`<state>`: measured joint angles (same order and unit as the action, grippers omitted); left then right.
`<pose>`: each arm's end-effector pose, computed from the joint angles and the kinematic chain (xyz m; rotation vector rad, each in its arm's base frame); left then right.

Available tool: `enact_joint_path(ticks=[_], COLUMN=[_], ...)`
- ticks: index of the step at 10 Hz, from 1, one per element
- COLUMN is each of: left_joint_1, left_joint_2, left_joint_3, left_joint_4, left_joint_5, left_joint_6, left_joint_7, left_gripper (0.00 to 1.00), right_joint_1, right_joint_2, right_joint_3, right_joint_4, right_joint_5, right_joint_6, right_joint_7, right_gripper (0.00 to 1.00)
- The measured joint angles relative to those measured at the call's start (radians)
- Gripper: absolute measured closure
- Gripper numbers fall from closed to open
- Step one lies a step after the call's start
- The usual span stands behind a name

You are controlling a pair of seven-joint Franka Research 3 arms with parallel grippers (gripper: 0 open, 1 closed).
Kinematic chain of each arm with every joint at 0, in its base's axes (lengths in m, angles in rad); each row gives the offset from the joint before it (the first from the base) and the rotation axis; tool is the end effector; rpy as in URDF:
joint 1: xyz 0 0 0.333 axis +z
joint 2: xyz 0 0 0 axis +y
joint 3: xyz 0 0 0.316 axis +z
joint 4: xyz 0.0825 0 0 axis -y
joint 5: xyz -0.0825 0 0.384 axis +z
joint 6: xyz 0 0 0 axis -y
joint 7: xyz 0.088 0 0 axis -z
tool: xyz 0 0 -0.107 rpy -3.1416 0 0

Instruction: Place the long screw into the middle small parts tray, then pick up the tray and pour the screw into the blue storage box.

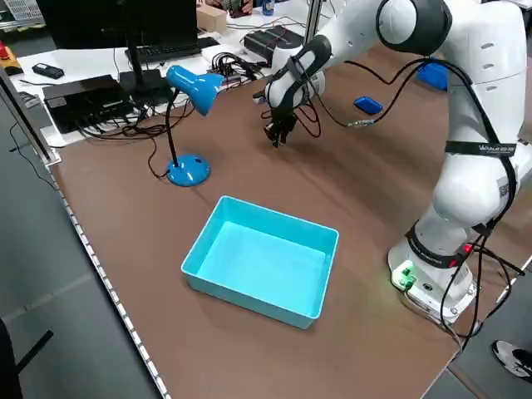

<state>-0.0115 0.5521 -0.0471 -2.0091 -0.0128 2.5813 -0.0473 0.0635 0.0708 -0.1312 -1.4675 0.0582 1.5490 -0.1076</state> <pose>0.6048 -0.0348 0.1780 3.1088 0.0104 0.0293 0.5740 -0.0296 0.6317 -3.0931 -0.0648 -0.0240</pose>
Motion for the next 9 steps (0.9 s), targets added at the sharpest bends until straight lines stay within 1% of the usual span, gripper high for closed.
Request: enact_joint_path(ticks=[1,3,5,7,9], left_joint_1=[0.001,0.001,0.001,0.001,0.0], left_joint_2=[0.0,0.0,-0.006,-0.046,-0.082], left_joint_3=[0.001,0.0,0.0,-0.01,-0.063], left_joint_4=[0.001,0.001,0.01,0.017,0.021], left_joint_5=[0.0,0.0,0.0,0.0,0.0], left_joint_6=[0.004,0.007,0.009,0.007,0.004], left_joint_7=[0.0,0.0,0.0,0.0,0.0], left_gripper=[0.85,0.93,0.93,0.93,0.93], right_joint_1=[0.0,0.0,0.0,0.0,0.0], right_joint_2=[0.0,0.0,0.0,0.0,0.0], right_joint_3=[0.0,0.0,0.0,0.0,0.0], right_joint_4=[0.0,0.0,0.0,0.0,0.001], right_joint_5=[0.0,0.0,0.0,0.0,0.0], right_joint_6=[0.0,0.0,0.0,0.001,0.005], right_joint_7=[0.0,0.0,0.0,0.0,0.0], right_gripper=[0.0,0.0,0.0,0.0,0.0])
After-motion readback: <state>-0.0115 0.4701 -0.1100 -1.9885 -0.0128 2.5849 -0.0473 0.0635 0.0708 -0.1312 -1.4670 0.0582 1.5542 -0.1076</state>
